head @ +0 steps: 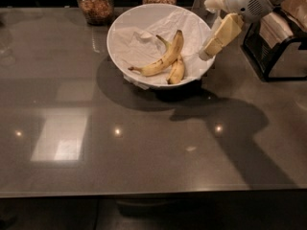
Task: Pick banana from white bowl
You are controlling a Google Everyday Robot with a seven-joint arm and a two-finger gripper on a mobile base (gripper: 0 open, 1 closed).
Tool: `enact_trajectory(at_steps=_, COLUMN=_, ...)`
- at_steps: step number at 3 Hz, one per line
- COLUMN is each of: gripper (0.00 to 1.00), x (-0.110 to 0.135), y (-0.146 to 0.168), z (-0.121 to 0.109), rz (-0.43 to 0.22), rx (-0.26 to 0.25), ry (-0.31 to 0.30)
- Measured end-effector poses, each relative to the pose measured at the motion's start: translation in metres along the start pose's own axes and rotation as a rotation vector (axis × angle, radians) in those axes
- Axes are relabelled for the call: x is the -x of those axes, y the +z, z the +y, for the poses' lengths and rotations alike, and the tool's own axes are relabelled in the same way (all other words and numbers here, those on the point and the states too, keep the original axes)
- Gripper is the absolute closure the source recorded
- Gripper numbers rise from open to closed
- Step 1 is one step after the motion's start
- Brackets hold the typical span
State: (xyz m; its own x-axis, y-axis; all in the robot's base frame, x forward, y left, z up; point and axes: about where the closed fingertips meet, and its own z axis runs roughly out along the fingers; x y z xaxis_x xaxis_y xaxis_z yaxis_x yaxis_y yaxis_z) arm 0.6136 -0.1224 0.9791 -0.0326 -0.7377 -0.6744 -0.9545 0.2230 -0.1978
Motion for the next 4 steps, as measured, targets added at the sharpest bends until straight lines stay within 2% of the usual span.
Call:
enact_trajectory(at_steps=1, gripper=0.00, x=0.009, y=0.027, z=-0.016, rz=-0.038, rx=0.046, ry=-0.003)
enact_trajectory(at_steps=2, gripper=0.00, x=0.012, y=0.053, z=-0.023, rz=-0.038, rx=0.087, ry=-0.018)
enact_trajectory(at_steps=4, gripper=0.00, x=0.001, y=0.089, z=-0.025, rz=0.026, rx=0.144, ry=-0.041)
